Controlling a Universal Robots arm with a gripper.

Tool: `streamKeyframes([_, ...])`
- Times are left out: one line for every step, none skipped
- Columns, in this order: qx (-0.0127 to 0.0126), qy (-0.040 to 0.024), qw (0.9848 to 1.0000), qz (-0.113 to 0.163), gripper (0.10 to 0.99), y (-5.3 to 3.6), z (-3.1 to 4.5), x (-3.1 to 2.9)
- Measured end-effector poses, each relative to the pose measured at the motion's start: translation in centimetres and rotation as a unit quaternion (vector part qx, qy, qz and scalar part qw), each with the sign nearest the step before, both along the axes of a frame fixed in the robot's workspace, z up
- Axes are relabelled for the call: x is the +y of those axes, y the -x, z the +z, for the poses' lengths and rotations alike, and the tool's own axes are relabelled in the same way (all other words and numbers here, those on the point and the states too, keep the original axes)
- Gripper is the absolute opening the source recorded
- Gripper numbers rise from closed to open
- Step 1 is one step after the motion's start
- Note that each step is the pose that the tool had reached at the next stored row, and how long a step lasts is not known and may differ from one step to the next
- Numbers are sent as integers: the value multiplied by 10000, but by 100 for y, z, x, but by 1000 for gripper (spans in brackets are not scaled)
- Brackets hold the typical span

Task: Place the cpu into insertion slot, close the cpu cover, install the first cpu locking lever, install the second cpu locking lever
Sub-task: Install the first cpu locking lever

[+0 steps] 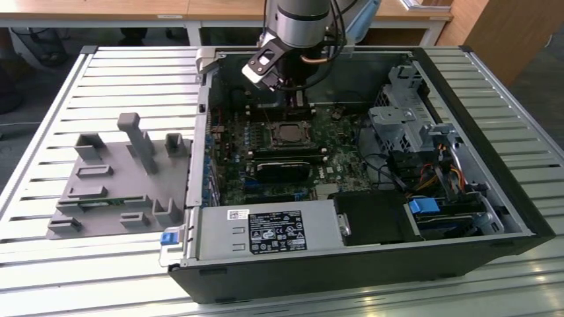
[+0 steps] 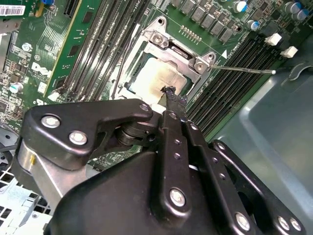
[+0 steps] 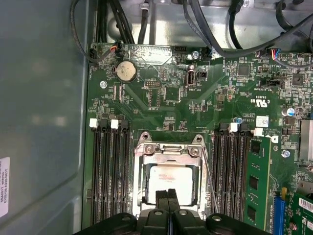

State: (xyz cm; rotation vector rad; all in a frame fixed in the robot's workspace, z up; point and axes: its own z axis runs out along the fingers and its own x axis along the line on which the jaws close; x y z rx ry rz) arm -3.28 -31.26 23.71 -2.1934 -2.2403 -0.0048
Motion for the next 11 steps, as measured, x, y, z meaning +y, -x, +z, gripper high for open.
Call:
streamKeyframes([0, 0, 10000, 0, 118, 0, 0, 0])
streamKeyframes([0, 0, 10000, 0, 118, 1, 2, 0])
streamKeyframes([1, 1, 10000, -1, 118, 1, 5, -1])
streamKeyframes([1, 1, 10000, -1, 118, 1, 9, -1])
streamKeyframes([0, 0, 10000, -1, 118, 1, 12, 0])
streamKeyframes([0, 0, 10000, -1, 118, 1, 16, 0])
streamKeyframes([0, 0, 10000, -1, 118, 1, 18, 0])
streamKeyframes([0, 1, 10000, -1, 118, 1, 24, 0])
streamKeyframes([0, 1, 10000, -1, 118, 1, 29, 0])
streamKeyframes([0, 0, 10000, -1, 118, 1, 37, 0])
streamKeyframes([0, 0, 10000, -1, 118, 1, 49, 0])
